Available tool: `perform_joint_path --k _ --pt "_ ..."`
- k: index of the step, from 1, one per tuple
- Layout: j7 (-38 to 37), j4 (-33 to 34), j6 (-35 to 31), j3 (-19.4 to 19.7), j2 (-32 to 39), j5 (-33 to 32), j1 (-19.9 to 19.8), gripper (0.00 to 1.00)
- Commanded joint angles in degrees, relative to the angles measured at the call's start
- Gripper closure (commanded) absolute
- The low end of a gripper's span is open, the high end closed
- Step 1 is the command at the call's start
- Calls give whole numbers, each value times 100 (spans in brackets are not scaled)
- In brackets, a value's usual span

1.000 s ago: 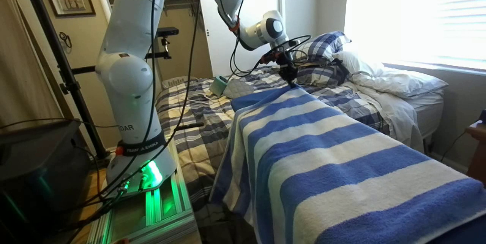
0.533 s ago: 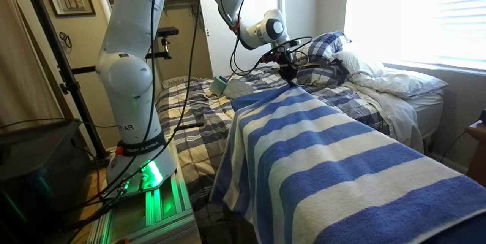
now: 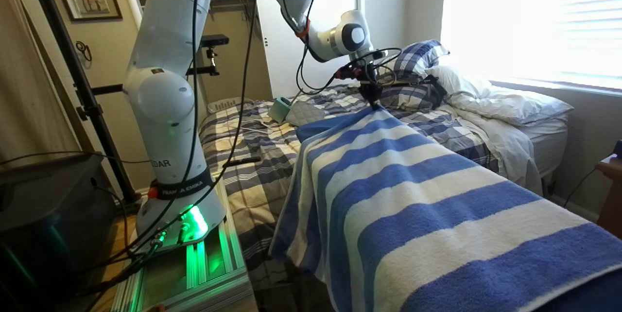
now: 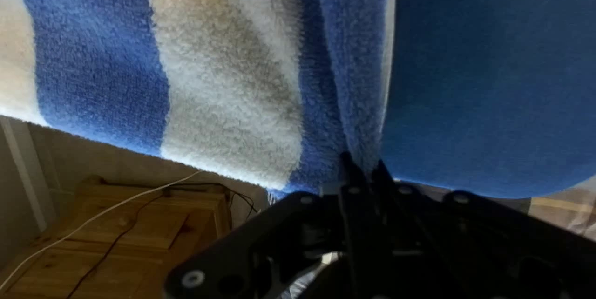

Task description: Straighten the towel

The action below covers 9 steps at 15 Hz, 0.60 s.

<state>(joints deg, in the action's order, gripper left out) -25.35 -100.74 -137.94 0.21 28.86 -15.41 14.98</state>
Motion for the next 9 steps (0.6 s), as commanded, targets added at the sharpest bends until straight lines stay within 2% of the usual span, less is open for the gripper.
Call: perform_joint_path --k 1,3,4,6,9 --pt "145 -56 -322 -159 -135 391 -47 98" --pt "130 -31 -276 -157 -128 449 -32 98" --pt "189 -17 -180 -181 -129 505 -45 68" --pt "-290 18 138 84 -176 201 188 63" --pt "-1005 -134 307 345 -547 -153 481 42"
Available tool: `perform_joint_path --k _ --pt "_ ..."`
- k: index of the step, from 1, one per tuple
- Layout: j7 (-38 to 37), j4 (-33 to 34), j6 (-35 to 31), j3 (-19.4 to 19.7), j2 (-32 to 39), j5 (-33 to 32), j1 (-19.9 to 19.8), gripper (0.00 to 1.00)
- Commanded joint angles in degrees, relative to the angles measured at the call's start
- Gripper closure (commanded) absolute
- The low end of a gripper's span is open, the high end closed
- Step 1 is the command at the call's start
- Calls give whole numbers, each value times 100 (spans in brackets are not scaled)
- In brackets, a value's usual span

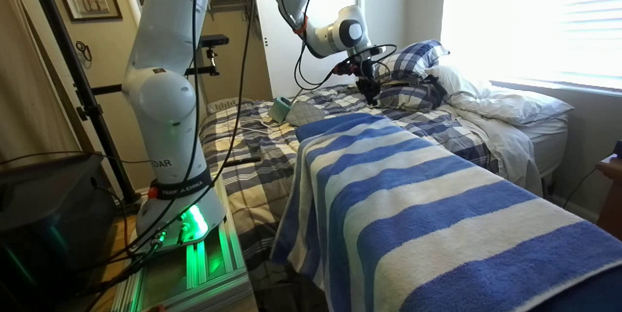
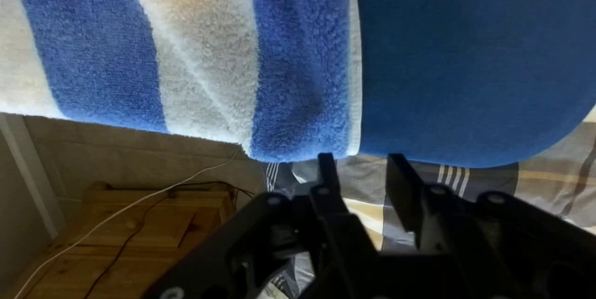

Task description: Straighten the towel

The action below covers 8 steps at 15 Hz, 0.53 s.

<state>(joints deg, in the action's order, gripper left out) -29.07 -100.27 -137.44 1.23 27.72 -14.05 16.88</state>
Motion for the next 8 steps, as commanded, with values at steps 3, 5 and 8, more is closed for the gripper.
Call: perform_joint_path --k 3,5,8 --pt "-1258 -416 900 217 -1036 -342 367 20" --pt "-1365 -647 1478 36 -1510 -180 238 8" --pt "-1176 -1358 2022 -220 -2453 134 -43 0"
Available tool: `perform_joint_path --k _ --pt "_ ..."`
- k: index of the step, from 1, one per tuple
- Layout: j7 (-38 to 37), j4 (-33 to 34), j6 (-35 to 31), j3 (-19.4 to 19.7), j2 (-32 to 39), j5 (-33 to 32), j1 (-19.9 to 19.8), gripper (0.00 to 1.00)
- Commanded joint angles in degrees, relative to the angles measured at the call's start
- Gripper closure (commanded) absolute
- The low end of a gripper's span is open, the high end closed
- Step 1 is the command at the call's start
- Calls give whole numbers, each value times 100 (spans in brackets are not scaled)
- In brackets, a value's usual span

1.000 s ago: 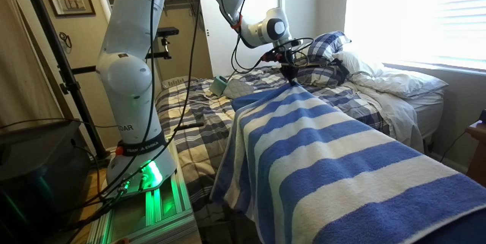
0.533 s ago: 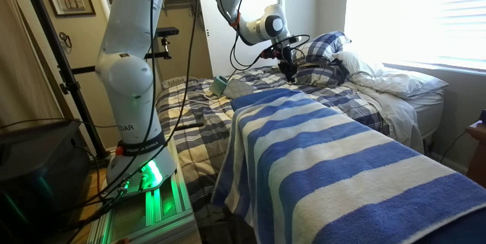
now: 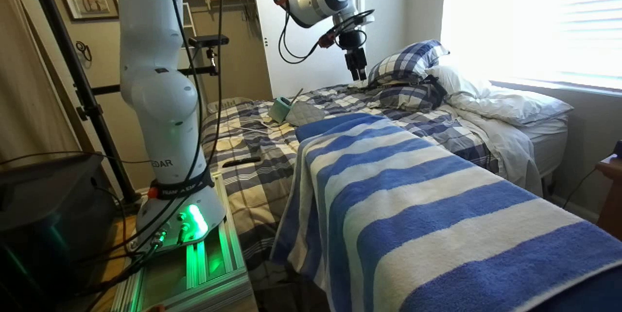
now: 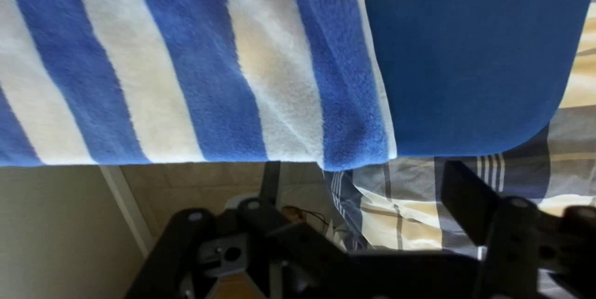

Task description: Straighten the towel

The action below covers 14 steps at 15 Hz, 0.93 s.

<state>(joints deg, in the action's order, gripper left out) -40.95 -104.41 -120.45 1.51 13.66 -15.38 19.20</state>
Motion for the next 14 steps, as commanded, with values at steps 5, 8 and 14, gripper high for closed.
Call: perform_joint_path --k 5,8,14 --pt "76 -2295 560 -449 -2581 650 -792 0" --pt "323 -3061 609 -515 -3531 382 -1125 0" --pt "2431 -3844 644 -525 -4941 -162 -1545 0"
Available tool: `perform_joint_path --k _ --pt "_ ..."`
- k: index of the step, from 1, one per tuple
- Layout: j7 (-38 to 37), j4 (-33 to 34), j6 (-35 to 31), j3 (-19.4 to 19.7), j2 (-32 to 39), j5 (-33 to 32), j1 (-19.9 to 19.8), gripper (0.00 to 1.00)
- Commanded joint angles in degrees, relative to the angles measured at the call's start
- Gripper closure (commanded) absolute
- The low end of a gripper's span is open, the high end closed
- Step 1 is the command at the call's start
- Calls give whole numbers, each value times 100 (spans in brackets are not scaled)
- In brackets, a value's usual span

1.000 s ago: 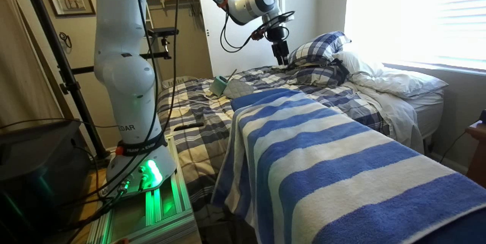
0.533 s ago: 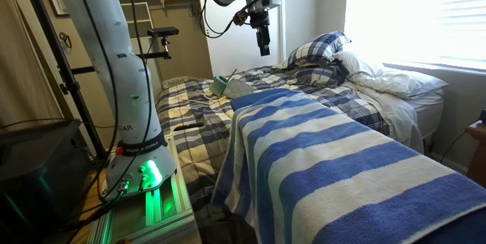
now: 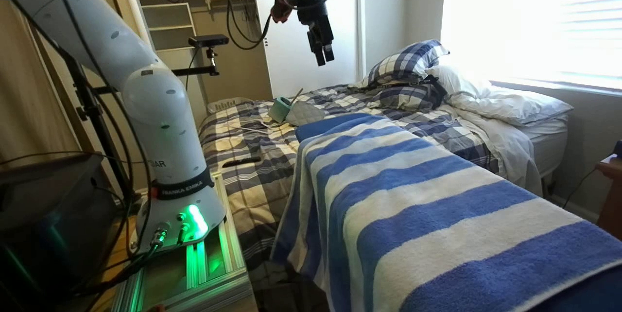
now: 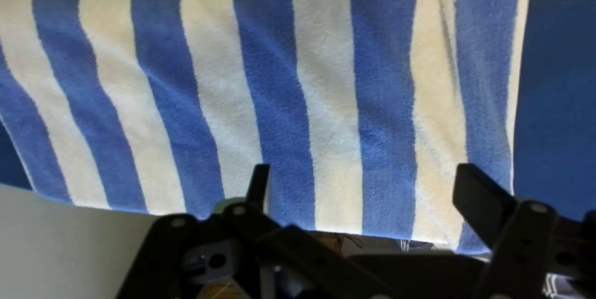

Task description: Straighten the towel

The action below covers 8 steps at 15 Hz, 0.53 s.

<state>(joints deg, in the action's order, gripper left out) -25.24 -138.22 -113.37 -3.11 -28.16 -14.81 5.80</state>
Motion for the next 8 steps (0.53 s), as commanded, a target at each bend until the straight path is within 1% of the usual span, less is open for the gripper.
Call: perform_joint_path --k 1,2,4,8 --pt "1185 -523 -151 -18 -904 -275 -230 0" --pt "730 -202 -23 -176 -433 -20 -317 0" --pt "1081 -336 -35 -146 -722 -72 -355 0" --pt "1183 -422 -52 -142 -827 -86 -352 0"
